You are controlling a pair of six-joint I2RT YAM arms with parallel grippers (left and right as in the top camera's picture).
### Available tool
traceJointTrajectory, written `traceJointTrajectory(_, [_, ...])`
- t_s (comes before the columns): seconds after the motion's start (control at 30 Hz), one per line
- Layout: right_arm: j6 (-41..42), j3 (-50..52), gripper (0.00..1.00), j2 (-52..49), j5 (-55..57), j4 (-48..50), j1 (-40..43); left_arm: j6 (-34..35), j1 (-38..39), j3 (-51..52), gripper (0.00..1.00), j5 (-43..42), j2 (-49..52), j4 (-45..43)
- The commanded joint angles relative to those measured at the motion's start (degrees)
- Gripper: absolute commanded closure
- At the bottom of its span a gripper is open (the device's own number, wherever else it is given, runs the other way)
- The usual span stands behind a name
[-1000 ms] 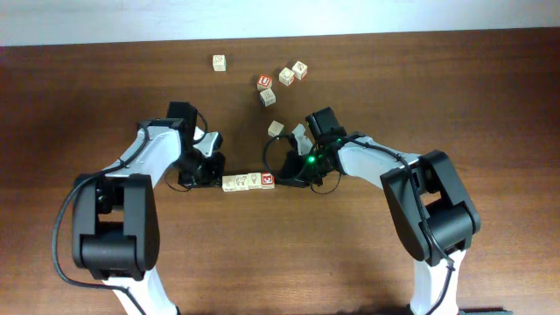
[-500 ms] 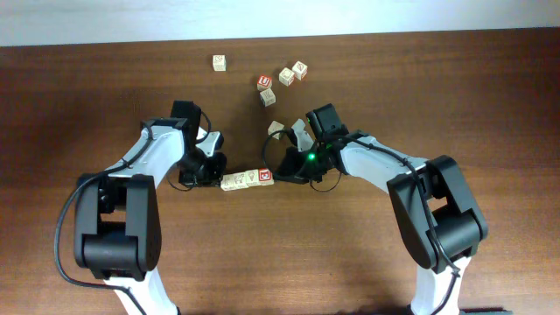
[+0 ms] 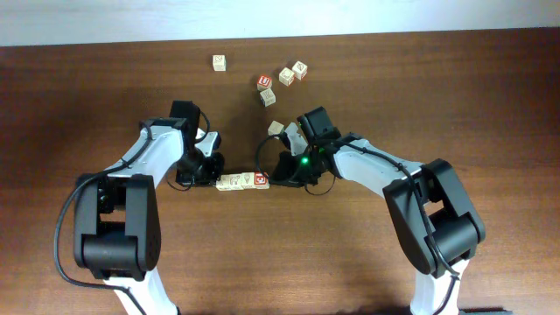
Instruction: Rotate 4 blocks
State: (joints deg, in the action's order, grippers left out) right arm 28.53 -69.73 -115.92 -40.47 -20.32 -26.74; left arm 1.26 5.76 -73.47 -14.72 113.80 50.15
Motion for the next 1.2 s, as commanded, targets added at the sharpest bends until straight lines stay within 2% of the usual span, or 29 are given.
traceJointTrajectory(0.0, [-1.5, -4.7, 0.96, 2.1, -2.8, -1.2, -4.4, -0.9, 1.9, -0.8, 1.0, -8.2, -1.0, -0.1])
traceJointTrajectory(0.6, [-4.3, -13.2, 0.96, 2.1, 3.6, -7.4, -10.0, -0.9, 1.9, -0.8, 1.0, -8.2, -1.0, -0.1])
traceJointTrajectory(1.17, [-4.3, -13.4, 0.96, 2.1, 4.4, -7.4, -10.5, -0.9, 1.7, -0.8, 1.0, -6.6, -1.0, -0.1])
